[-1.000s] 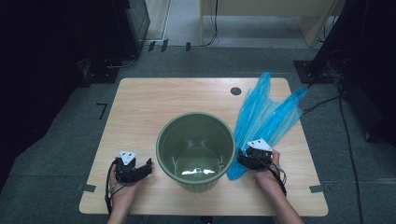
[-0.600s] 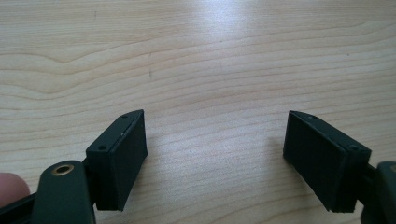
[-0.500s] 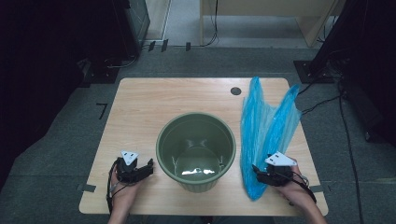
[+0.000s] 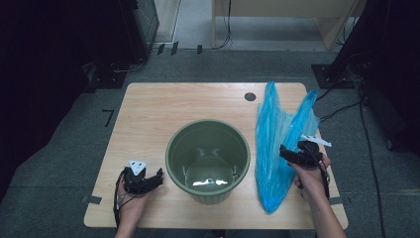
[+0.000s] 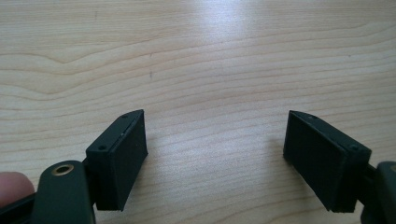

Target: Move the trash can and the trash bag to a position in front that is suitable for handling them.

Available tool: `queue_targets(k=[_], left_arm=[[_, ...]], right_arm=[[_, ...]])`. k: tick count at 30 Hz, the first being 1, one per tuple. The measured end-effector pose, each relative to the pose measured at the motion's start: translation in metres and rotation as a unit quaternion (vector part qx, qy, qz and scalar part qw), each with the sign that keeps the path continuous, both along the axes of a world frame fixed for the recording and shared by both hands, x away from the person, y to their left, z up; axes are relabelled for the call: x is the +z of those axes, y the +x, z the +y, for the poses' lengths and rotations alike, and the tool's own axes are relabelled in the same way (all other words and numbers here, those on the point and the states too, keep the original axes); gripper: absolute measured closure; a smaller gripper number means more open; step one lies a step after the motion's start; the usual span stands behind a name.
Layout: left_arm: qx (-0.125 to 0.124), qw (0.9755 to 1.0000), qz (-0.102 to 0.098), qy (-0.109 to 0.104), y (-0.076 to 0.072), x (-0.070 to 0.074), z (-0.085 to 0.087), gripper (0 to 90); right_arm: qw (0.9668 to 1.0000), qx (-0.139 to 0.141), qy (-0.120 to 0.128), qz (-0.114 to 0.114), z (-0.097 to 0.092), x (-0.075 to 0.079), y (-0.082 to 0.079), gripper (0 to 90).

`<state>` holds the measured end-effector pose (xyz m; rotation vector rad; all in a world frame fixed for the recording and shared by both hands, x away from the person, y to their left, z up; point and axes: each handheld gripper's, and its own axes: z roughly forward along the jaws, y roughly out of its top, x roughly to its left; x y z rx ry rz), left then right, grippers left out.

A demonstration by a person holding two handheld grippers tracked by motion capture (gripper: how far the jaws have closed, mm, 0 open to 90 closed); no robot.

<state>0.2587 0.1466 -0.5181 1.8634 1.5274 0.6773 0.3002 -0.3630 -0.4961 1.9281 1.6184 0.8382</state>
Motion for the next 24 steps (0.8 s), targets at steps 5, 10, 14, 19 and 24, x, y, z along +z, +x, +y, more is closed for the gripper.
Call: queue_targets(k=[5,10,14,19,24], left_arm=[[0.000,1.0000,0.000,0.000,0.000,0.000,0.000,20.9],[0.000,1.0000,0.000,0.000,0.000,0.000,0.000,20.9],[0.000,1.0000,0.000,0.000,0.000,0.000,0.000,20.9],[0.000,1.0000,0.000,0.000,0.000,0.000,0.000,20.9],[0.000,1.0000,0.000,0.000,0.000,0.000,0.000,21.0]], right_arm=[[0.9998,-0.013,0.013,0.012,0.010,-0.010,0.010,3.0],[0.9995,-0.011,0.019,0.022,0.023,-0.016,0.016,0.0],[0.9995,-0.011,-0.018,0.022,0.034,-0.023,0.018,0.0],[0.9977,0.014,-0.059,0.028,0.047,-0.026,0.017,0.1],[0.9974,0.039,-0.060,-0.001,0.057,-0.023,0.010,29.2]])
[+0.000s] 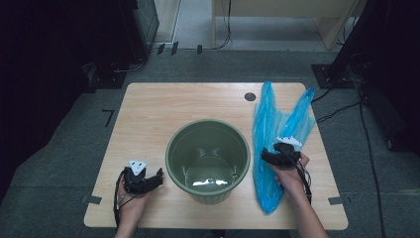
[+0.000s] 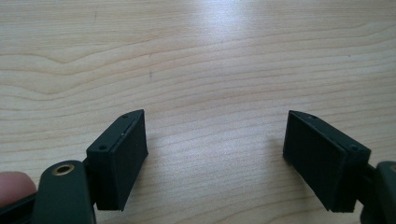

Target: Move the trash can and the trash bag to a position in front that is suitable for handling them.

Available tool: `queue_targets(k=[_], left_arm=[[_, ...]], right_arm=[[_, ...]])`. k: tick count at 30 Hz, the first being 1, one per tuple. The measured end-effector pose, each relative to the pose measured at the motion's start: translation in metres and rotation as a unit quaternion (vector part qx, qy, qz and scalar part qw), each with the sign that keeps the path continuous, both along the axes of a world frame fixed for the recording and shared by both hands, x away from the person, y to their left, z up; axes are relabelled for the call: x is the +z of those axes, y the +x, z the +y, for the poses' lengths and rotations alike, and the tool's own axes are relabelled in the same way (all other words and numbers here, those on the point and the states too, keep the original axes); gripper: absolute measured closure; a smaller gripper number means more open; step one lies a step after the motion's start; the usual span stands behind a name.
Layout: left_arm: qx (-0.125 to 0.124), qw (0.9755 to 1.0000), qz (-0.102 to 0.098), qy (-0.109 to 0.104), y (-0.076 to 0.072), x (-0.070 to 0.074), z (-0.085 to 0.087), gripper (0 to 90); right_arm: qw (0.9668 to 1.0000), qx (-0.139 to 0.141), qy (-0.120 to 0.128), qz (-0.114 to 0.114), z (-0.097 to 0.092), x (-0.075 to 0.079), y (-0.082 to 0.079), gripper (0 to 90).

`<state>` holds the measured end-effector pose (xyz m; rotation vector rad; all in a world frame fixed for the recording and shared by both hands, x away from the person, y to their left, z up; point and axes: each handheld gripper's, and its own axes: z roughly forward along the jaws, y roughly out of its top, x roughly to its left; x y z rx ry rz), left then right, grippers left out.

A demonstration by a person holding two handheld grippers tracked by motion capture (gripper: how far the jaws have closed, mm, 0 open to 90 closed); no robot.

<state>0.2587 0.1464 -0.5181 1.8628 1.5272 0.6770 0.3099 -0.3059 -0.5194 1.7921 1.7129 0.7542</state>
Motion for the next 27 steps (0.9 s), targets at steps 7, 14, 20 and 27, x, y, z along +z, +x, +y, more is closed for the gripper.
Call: queue_targets(k=[7,14,20,27], left_arm=[[0.000,1.0000,0.000,0.000,0.000,0.000,0.000,21.1],[0.000,1.0000,0.000,0.001,0.000,0.000,0.000,21.0],[0.000,1.0000,0.000,0.001,0.000,0.000,-0.001,20.3],[-0.002,1.0000,0.001,0.003,0.001,0.000,-0.001,18.9]], right_arm=[[0.9995,0.016,-0.001,-0.026,0.011,0.000,-0.003,79.2],[0.9977,0.023,0.026,-0.059,0.012,0.003,-0.006,90.0],[0.9917,0.022,0.035,-0.121,0.018,0.023,-0.015,90.0],[0.9771,0.035,0.031,-0.207,0.028,0.054,-0.027,90.0]])
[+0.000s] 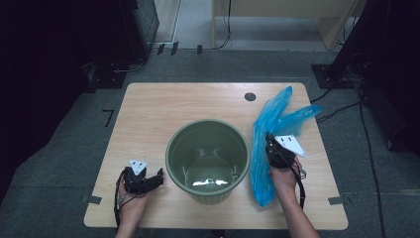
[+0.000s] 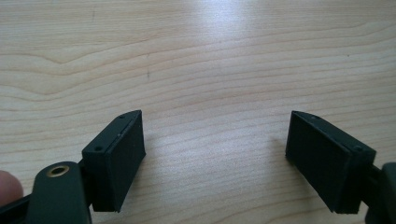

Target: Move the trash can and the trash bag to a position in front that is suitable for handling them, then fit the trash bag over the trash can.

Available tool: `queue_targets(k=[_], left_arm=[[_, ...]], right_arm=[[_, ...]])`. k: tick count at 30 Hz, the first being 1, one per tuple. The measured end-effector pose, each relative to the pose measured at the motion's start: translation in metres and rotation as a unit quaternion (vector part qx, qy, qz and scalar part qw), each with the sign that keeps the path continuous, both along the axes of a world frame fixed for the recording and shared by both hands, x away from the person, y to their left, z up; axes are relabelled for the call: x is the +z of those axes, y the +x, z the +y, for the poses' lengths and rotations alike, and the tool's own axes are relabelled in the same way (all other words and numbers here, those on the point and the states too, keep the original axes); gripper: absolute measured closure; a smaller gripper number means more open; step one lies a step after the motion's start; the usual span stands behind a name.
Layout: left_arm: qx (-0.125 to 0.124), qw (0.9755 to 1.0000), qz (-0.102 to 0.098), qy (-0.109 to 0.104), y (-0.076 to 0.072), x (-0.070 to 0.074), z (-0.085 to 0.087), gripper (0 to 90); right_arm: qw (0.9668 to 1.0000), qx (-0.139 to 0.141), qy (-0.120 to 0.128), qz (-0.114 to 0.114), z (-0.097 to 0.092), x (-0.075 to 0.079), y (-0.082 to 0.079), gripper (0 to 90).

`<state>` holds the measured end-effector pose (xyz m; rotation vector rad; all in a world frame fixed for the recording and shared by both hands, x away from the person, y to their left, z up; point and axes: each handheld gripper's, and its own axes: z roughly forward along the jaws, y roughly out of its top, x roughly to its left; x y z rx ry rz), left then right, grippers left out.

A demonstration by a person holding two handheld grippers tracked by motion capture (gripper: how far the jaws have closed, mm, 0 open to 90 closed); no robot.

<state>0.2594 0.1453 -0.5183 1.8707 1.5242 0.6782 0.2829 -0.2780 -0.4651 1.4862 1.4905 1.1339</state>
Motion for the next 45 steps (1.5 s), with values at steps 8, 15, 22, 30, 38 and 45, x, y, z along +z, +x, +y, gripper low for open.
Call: queue_targets(k=[8,15,22,30,38,45], left_arm=[[-0.003,1.0000,0.003,0.001,0.000,0.000,-0.001,16.5],[-0.008,0.9999,0.008,0.001,0.001,0.000,-0.002,11.9],[-0.009,0.9999,0.008,0.001,0.001,-0.001,-0.002,11.0],[-0.009,0.9999,0.007,0.001,0.002,-0.001,-0.003,10.9],[-0.009,0.9999,0.007,0.001,0.002,-0.001,-0.003,10.9],[-0.009,0.9999,0.007,0.002,0.001,-0.001,-0.003,10.9]], right_arm=[[0.9975,0.002,-0.002,-0.071,0.010,0.033,-0.011,90.0],[0.9929,0.004,-0.003,-0.119,0.014,0.067,-0.018,90.0],[0.9865,0.007,0.003,-0.164,0.020,0.103,-0.026,90.0],[0.9786,0.014,-0.002,-0.205,0.029,0.138,-0.033,90.0],[0.9696,0.011,0.006,-0.244,0.025,0.170,-0.039,90.0],[0.9641,0.016,0.012,-0.265,0.032,0.193,-0.041,90.0]])
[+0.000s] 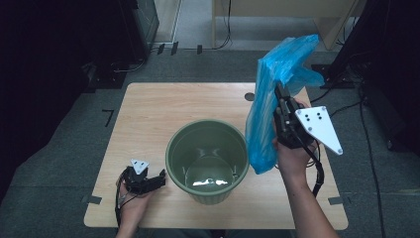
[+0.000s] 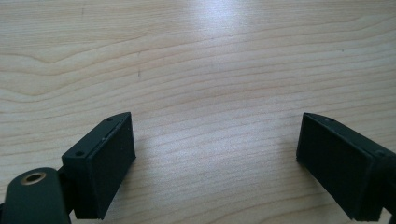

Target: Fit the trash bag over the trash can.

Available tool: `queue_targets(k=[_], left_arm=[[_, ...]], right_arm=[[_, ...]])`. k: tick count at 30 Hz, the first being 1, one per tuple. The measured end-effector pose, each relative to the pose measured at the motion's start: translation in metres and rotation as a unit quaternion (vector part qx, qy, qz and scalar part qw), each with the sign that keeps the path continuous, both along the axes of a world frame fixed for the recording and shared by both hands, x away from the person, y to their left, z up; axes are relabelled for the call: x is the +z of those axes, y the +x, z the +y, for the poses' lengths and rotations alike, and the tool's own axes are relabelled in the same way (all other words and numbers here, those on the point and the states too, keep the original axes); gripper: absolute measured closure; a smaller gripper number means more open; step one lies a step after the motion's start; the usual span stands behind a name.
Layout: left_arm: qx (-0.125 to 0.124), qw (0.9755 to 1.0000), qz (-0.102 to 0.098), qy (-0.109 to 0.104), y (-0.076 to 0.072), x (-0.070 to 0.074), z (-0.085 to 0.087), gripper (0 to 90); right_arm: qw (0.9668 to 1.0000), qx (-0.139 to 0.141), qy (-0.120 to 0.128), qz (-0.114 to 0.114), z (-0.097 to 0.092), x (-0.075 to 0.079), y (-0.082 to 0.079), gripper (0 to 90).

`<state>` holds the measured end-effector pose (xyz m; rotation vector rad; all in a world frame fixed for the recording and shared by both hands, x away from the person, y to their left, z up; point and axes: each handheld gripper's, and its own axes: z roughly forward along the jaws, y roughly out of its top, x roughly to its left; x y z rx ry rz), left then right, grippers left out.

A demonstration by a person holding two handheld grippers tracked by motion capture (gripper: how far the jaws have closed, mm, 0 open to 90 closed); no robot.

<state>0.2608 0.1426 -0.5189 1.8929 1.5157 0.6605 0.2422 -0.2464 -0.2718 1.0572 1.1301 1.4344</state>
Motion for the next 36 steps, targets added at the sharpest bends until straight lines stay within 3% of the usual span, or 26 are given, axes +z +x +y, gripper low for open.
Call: queue_targets(k=[7,18,28,34,36], left_arm=[[0.000,1.0000,0.000,-0.001,0.000,0.000,0.000,10.9],[-0.001,1.0000,0.000,0.000,0.000,0.000,0.000,10.9],[0.000,1.0000,0.000,0.000,0.000,0.000,0.000,10.9],[0.005,1.0000,-0.001,0.000,-0.001,0.000,0.000,11.0],[0.004,0.9999,-0.008,0.010,-0.002,0.000,-0.002,11.1]], right_arm=[[0.9998,0.018,0.003,-0.010,0.022,0.010,0.004,90.0],[0.9993,0.036,0.006,-0.003,0.059,-0.004,0.017,90.0],[0.9975,0.068,-0.021,-0.001,0.069,-0.027,-0.004,90.0],[0.9929,0.107,-0.051,0.014,0.061,-0.042,-0.019,87.8],[0.9919,0.113,-0.055,0.020,0.058,-0.048,-0.024,87.8]])
